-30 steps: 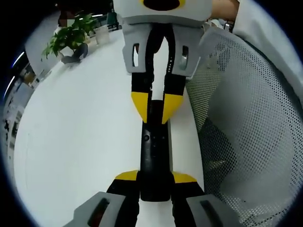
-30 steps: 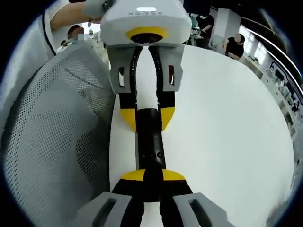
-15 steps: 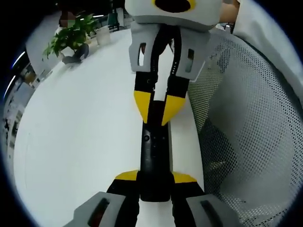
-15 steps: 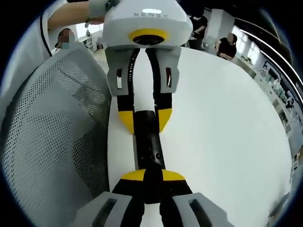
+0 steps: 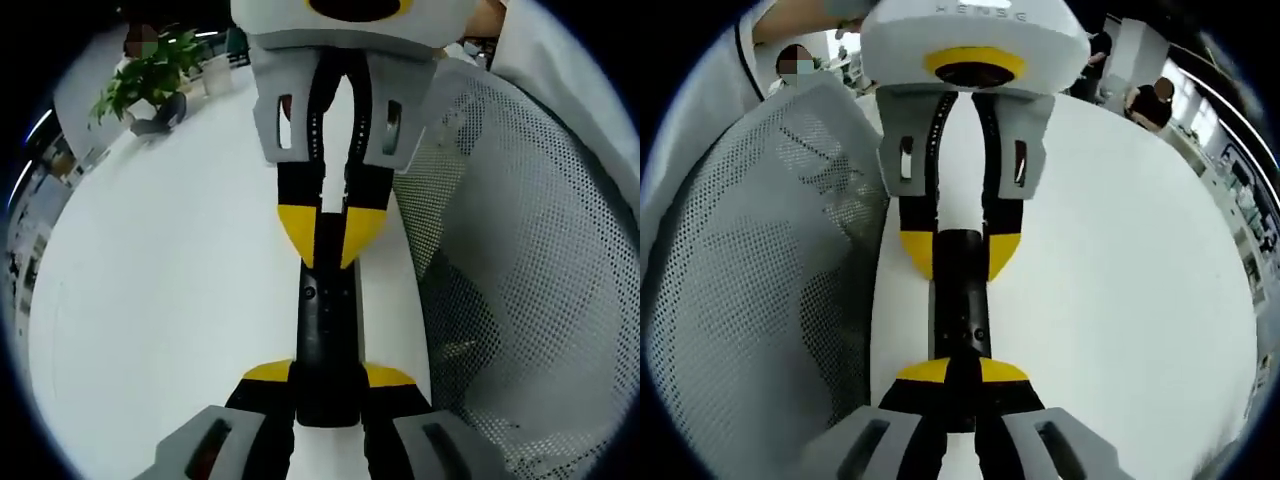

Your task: Press the specified remote control buttons in sequence, fully releasing each button before pressing the next.

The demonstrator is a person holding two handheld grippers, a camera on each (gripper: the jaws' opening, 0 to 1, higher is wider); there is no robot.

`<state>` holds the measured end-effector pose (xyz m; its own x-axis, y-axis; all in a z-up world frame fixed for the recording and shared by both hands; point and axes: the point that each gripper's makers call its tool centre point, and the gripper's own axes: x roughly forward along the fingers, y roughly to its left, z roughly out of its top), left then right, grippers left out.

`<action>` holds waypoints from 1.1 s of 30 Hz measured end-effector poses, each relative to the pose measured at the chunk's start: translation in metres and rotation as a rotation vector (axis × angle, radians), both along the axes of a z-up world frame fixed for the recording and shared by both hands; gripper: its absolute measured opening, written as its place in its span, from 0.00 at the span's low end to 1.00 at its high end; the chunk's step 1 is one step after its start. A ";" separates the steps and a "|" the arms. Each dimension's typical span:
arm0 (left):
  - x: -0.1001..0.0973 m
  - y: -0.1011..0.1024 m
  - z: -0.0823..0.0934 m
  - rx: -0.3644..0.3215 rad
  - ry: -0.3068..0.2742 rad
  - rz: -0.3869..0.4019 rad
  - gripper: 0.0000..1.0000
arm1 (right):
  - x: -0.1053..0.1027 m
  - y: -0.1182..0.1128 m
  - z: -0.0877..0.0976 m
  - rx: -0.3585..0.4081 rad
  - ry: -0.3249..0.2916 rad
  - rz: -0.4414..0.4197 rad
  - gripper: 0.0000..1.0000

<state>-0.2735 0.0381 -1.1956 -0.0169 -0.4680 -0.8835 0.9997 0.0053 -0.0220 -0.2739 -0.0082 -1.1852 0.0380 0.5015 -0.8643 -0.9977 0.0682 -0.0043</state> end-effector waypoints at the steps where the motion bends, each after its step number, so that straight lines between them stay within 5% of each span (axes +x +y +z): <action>1: 0.000 0.000 0.000 0.000 0.000 0.001 0.23 | 0.000 0.000 0.001 0.017 -0.001 -0.024 0.05; 6: 0.000 0.000 0.000 -0.001 -0.001 -0.001 0.23 | -0.002 0.001 0.001 0.041 -0.035 -0.034 0.05; 12: 0.000 0.000 0.000 -0.001 -0.002 -0.003 0.23 | -0.004 0.003 -0.001 -0.047 -0.108 0.200 0.04; 14: 0.000 0.000 0.000 -0.003 -0.002 -0.001 0.23 | -0.002 0.004 -0.001 -0.052 -0.084 0.178 0.03; 16: 0.000 0.000 0.000 -0.003 -0.001 0.000 0.23 | -0.002 0.003 -0.001 -0.037 -0.011 0.057 0.03; 19: 0.000 0.000 0.000 -0.001 0.000 0.000 0.23 | 0.000 0.002 -0.001 -0.030 0.007 -0.016 0.03; 33: 0.000 0.000 0.000 0.012 -0.001 -0.002 0.23 | -0.005 0.005 0.001 0.008 -0.131 0.075 0.00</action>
<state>-0.2736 0.0377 -1.1958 -0.0165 -0.4573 -0.8892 0.9998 0.0040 -0.0206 -0.2785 -0.0028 -1.1844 0.1120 0.5144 -0.8502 -0.9909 -0.0063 -0.1344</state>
